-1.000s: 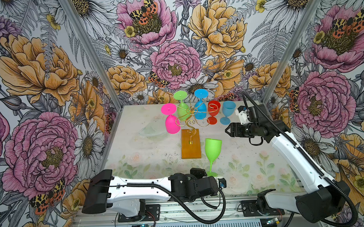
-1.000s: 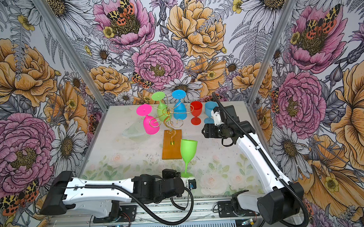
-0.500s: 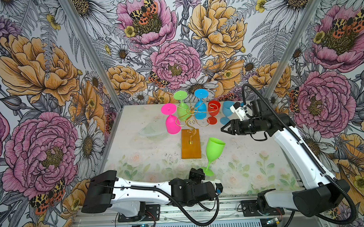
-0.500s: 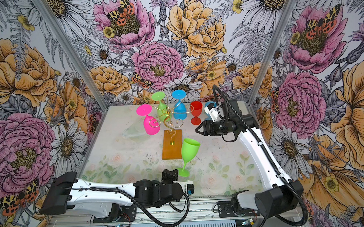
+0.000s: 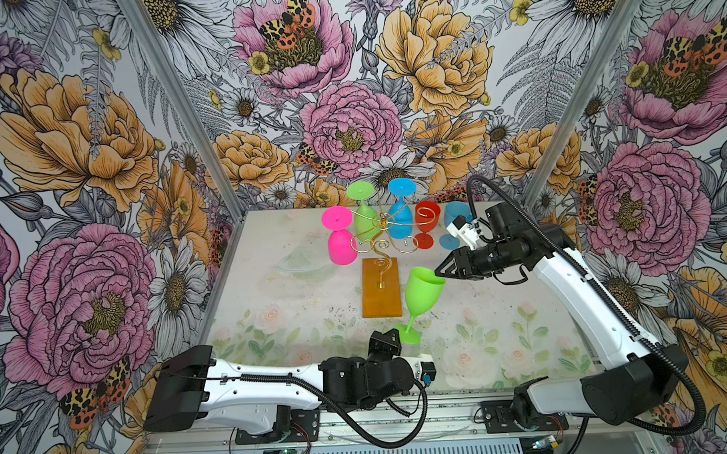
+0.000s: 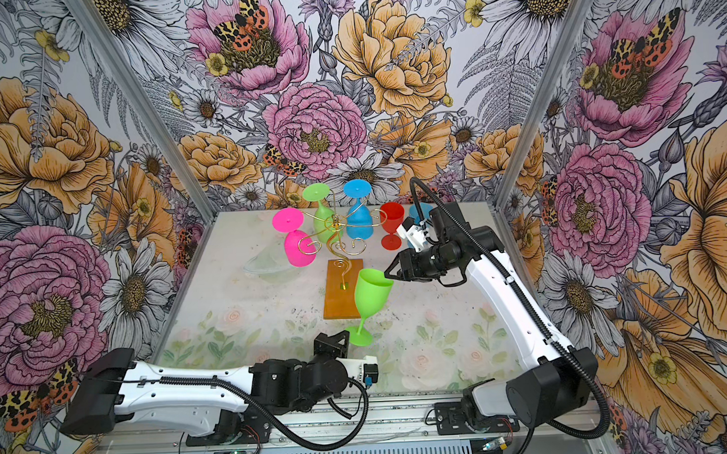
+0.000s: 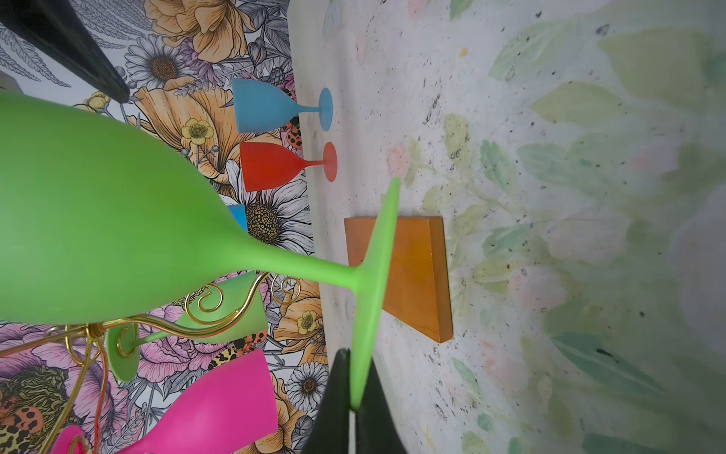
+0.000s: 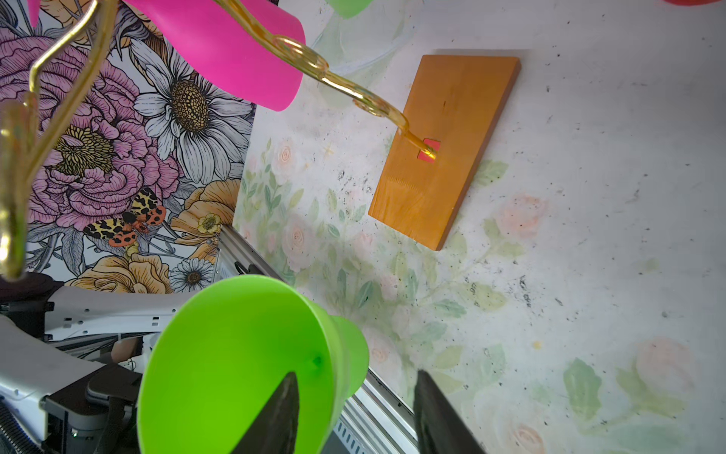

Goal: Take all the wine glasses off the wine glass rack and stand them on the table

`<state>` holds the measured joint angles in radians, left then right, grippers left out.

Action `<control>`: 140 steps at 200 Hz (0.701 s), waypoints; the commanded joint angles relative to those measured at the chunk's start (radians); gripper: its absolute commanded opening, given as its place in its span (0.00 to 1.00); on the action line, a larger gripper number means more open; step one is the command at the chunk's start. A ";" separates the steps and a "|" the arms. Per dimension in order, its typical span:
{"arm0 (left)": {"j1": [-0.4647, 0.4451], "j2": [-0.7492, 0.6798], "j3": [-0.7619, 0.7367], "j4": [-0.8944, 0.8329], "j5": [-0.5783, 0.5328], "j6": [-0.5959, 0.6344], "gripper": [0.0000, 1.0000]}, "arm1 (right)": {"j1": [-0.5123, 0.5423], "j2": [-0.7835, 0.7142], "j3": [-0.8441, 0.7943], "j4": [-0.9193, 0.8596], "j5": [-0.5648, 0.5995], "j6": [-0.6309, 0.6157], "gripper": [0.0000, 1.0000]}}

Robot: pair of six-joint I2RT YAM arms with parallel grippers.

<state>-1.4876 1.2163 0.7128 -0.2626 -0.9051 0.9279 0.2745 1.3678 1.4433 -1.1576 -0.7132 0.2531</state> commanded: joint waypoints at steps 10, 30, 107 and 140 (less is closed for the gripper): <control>0.022 -0.036 -0.029 0.059 -0.004 0.053 0.00 | 0.010 0.016 0.023 -0.006 -0.026 -0.003 0.45; 0.031 -0.044 -0.046 0.086 -0.009 0.078 0.00 | 0.013 0.025 0.025 -0.007 -0.031 -0.003 0.43; 0.049 -0.047 -0.105 0.215 -0.029 0.204 0.00 | 0.026 0.064 0.034 -0.007 -0.042 -0.009 0.32; 0.062 -0.055 -0.117 0.225 -0.026 0.217 0.00 | 0.027 0.076 0.034 -0.007 -0.048 -0.011 0.21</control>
<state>-1.4376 1.1908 0.6121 -0.1020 -0.9104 1.1187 0.2916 1.4307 1.4456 -1.1629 -0.7399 0.2531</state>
